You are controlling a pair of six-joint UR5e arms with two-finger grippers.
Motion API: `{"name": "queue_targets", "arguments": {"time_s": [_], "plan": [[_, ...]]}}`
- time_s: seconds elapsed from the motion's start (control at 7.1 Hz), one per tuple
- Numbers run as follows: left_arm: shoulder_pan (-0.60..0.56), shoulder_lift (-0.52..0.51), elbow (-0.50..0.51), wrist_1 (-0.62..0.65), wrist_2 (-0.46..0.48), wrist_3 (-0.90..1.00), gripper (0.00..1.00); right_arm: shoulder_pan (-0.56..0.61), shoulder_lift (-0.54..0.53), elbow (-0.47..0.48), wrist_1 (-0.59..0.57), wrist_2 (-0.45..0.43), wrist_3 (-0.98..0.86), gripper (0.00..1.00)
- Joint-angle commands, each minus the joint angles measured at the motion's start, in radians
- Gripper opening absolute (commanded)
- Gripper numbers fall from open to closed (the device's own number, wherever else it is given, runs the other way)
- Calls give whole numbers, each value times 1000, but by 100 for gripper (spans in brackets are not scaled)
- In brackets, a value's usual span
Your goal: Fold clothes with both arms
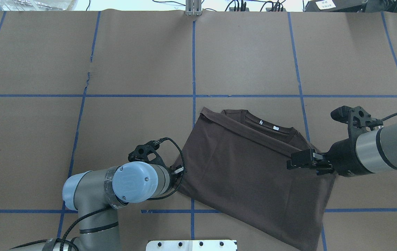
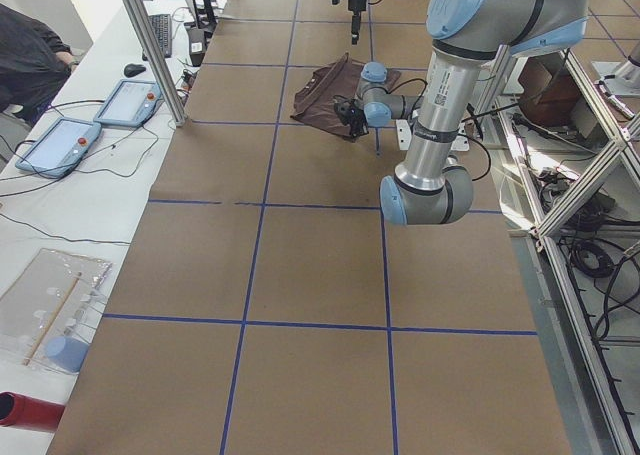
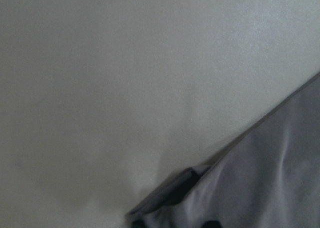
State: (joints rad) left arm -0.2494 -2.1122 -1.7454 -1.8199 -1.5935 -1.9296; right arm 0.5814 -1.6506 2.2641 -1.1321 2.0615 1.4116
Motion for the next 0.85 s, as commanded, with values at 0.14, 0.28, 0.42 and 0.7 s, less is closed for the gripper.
{"name": "queue_targets", "arguments": {"time_s": [0.14, 0.28, 0.42, 0.7], "plan": [[-43, -2, -5, 1, -8, 4, 0, 2, 0, 0, 0, -1, 0, 100], [-62, -2, -5, 1, -8, 4, 0, 0, 0, 0, 0, 0, 1, 100], [-105, -2, -2, 1, -8, 6, 0, 2, 0, 0, 0, 2, 1, 100], [-207, -8, 65, -15, -8, 145, 0, 2, 2, 6, 0, 0, 1, 100]]}}
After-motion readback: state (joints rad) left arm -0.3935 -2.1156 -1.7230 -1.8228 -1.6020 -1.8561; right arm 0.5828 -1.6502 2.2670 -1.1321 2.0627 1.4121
